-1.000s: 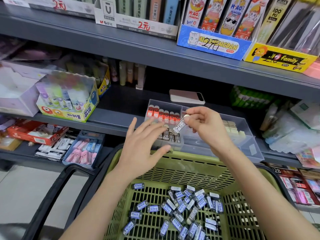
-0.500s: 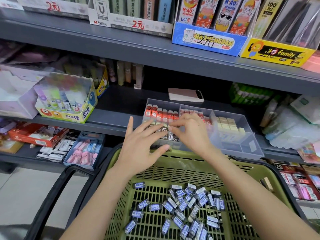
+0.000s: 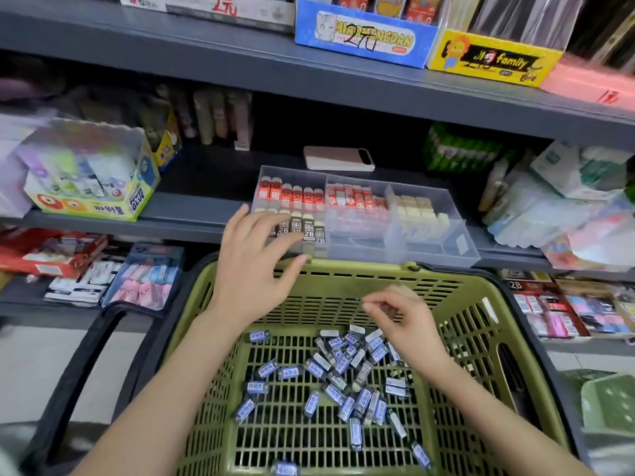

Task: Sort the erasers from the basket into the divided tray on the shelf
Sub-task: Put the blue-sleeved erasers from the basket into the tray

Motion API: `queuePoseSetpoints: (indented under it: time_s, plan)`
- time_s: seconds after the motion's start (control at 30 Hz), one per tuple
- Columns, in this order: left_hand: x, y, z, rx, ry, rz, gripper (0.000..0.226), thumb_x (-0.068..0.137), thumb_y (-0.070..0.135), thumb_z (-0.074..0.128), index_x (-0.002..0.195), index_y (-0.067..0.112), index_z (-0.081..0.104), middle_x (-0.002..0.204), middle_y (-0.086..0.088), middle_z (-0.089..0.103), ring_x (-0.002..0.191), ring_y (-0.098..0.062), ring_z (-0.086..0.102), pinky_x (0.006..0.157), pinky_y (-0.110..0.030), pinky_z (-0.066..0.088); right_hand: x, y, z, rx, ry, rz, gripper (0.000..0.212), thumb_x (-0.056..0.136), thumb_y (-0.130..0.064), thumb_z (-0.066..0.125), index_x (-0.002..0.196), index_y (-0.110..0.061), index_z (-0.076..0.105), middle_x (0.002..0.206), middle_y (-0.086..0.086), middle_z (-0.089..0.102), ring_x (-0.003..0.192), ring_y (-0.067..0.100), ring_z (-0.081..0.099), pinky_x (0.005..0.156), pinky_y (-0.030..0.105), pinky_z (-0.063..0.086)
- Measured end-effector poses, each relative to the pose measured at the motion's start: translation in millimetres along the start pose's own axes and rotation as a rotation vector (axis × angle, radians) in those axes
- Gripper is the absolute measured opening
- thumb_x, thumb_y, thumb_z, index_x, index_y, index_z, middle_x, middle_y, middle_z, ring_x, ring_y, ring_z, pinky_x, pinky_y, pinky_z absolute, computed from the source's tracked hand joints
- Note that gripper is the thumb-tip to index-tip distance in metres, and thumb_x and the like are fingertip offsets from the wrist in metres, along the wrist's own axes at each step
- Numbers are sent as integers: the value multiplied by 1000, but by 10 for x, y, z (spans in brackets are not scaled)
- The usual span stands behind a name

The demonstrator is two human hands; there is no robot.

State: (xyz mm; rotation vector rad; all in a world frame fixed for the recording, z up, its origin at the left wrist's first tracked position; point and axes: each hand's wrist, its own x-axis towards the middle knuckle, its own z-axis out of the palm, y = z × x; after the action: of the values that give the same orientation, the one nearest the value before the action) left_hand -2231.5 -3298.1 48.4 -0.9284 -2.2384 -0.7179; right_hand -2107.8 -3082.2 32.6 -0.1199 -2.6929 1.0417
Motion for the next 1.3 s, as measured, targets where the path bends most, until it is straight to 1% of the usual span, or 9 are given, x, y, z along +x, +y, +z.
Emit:
queuePoseSetpoints:
  time_s: [0.13, 0.27, 0.37, 0.6, 0.8, 0.9, 1.0, 1.17, 1.3]
  plan:
    - [-183, 349, 274, -151, -59, 31, 10, 81, 13, 63, 85, 11, 72, 86, -3, 67, 85, -20, 57, 81, -28, 34, -273, 602, 260, -149, -408, 359, 17, 89, -21, 63, 102, -16, 71, 104, -3, 70, 86, 7, 61, 84, 24, 49]
    - [-635, 484, 748, -160, -791, 114, 25, 95, 10, 48, 111, 12, 66, 110, -3, 64, 106, -21, 55, 92, -32, 41, -439, 924, 507, -332, -551, 343, 26, 90, -24, 61, 115, -23, 66, 115, -3, 64, 97, 12, 60, 85, 23, 49]
    - [-960, 456, 989, -190, -1035, -16, 28, 99, 24, 46, 122, 14, 58, 123, -1, 59, 114, -16, 54, 98, -26, 42, -488, 1026, 588, -315, -542, 359, 30, 87, -29, 63, 117, -31, 60, 114, -6, 54, 97, 12, 58, 81, 22, 48]
    - [-1231, 392, 1200, -349, -1000, -453, 34, 90, 16, 61, 123, 17, 53, 124, 2, 51, 117, -15, 50, 106, -30, 39, -532, 1211, 563, -409, -626, 198, 37, 93, -13, 52, 128, -26, 51, 119, -4, 49, 102, 19, 58, 88, 34, 53]
    - [-1341, 337, 1285, -291, -1141, -551, 39, 81, 27, 73, 118, 23, 61, 139, -9, 44, 133, -28, 37, 114, -42, 27, -486, 1267, 534, -538, -682, 46, 32, 87, -20, 63, 119, -22, 58, 113, 0, 53, 107, 19, 54, 86, 34, 49]
    - [-1349, 330, 1260, -300, -1072, -551, 27, 76, 28, 78, 95, 18, 62, 111, -8, 58, 108, -25, 53, 84, -28, 41, -501, 1257, 485, -435, -657, 194, 27, 84, -27, 67, 110, -20, 62, 107, 0, 52, 102, 18, 54, 85, 31, 47]
    - [-1339, 318, 1194, -276, -1117, -600, 34, 73, 28, 81, 77, 19, 48, 83, 0, 57, 77, -17, 52, 60, -27, 35, -432, 1183, 416, -223, -618, 422, 21, 80, -23, 72, 98, -13, 66, 86, -3, 58, 85, 20, 59, 77, 30, 50]
    - [-1315, 286, 1085, -292, -1184, -695, 36, 78, 27, 76, 69, 16, 43, 68, 4, 49, 60, -9, 44, 53, -22, 32, -598, 1069, 484, -30, -652, 808, 13, 85, -17, 67, 81, -5, 63, 74, 8, 64, 59, 15, 62, 62, 23, 56]
    - [-1249, 351, 976, -605, -1087, -1052, 10, 92, 15, 59, 95, 9, 51, 76, -7, 65, 59, -13, 60, 51, -18, 46, -737, 1018, 577, -145, -667, 754, 14, 84, -12, 66, 74, -6, 59, 78, 15, 69, 61, 17, 68, 63, 28, 59]
